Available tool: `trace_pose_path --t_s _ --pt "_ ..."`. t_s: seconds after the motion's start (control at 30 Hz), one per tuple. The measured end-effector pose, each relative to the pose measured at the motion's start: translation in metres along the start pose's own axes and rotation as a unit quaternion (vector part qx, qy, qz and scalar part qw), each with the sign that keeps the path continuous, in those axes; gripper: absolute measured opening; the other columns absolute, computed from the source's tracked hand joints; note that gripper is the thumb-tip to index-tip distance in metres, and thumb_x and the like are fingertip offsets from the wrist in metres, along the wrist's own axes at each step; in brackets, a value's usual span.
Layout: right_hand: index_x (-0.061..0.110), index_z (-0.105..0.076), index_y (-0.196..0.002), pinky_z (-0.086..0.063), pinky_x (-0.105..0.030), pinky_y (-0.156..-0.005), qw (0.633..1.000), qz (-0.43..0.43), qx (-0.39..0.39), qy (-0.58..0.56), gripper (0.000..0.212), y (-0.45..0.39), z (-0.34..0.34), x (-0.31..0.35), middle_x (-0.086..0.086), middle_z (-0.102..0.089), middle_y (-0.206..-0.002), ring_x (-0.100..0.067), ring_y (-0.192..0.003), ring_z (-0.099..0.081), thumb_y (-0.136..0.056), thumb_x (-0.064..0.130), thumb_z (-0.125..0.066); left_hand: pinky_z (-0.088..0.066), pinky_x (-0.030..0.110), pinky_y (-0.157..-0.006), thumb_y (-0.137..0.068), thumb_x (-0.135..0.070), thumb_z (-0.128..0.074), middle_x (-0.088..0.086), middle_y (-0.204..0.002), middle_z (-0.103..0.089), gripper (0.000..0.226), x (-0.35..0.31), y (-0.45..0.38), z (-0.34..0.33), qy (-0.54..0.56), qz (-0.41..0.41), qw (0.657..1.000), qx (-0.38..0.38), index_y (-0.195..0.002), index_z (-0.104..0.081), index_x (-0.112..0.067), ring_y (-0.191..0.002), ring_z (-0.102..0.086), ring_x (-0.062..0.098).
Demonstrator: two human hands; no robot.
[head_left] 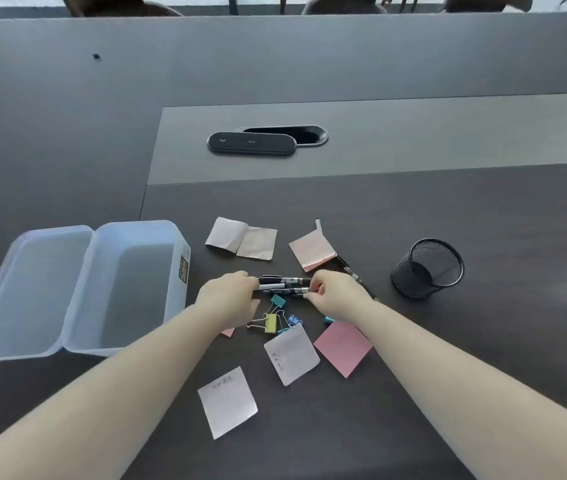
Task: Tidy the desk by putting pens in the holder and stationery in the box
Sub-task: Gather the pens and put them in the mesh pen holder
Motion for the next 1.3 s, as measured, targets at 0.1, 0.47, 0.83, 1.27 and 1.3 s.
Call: trace_pose_path --t_s 0.1,0.47,0.83,1.27,1.3 --pt "0.02 -0.058 -0.105 -0.049 -0.034 -0.082 0.999 -0.038 -0.027 -0.006 0.02 -0.001 0.002 -0.02 -0.002 -0.067 -0.108 -0.026 -0.101 -0.059 -0.089 0.026 -0.048 -0.049 0.039 -0.082 -0.093 -0.034 -0.044 0.0 -0.122 -0.055 0.034 -0.011 -0.007 -0.006 -0.008 -0.022 1.0 -0.006 -0.122 -0.056 -0.02 -0.112 -0.057 0.024" --pt "0.009 -0.052 -0.115 -0.046 -0.04 -0.086 0.984 -0.109 -0.121 0.067 0.028 -0.014 0.027 -0.071 -0.015 -0.055 -0.117 -0.034 -0.113 -0.051 -0.09 0.021 -0.053 -0.037 0.03 -0.071 -0.088 -0.008 -0.05 0.003 -0.113 -0.056 0.025 -0.044 -0.044 -0.016 -0.059 -0.057 0.996 -0.04 -0.111 -0.048 -0.017 -0.105 -0.054 0.024" --pt "0.011 -0.043 -0.092 -0.035 -0.034 -0.071 0.99 -0.083 -0.074 0.086 0.011 -0.05 0.022 -0.054 -0.014 -0.056 -0.111 -0.035 -0.105 -0.054 -0.085 0.004 -0.048 -0.044 0.034 -0.081 -0.085 -0.006 -0.05 0.005 -0.118 -0.051 0.033 -0.044 -0.058 -0.027 -0.049 -0.054 0.997 -0.017 -0.116 -0.044 -0.014 -0.111 -0.051 0.026" --pt "0.016 -0.034 -0.068 -0.036 -0.031 -0.069 0.985 -0.148 -0.061 0.057 0.022 -0.024 0.032 -0.073 -0.013 -0.062 -0.106 -0.03 -0.083 -0.047 -0.084 0.009 -0.047 -0.036 0.032 -0.067 -0.081 -0.019 -0.049 0.001 -0.113 -0.053 0.03 -0.02 -0.053 -0.002 -0.04 -0.06 0.997 -0.017 -0.11 -0.043 -0.017 -0.105 -0.055 0.026" --pt "0.014 -0.039 -0.074 -0.036 -0.031 -0.069 0.986 -0.148 -0.057 0.051 0.015 -0.023 0.031 -0.074 -0.013 -0.062 -0.104 -0.029 -0.081 -0.045 -0.084 0.01 -0.048 -0.036 0.031 -0.068 -0.082 -0.022 -0.049 0.0 -0.114 -0.054 0.029 -0.018 -0.054 0.001 -0.03 -0.063 0.997 -0.022 -0.111 -0.044 -0.017 -0.106 -0.055 0.025"
Point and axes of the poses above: each hand's wrist, its own y-axis away from the middle knuckle, its own z-axis out of the back of the hand, x = y × z, the point moved 4 cm from there along -y, towards the middle knuckle
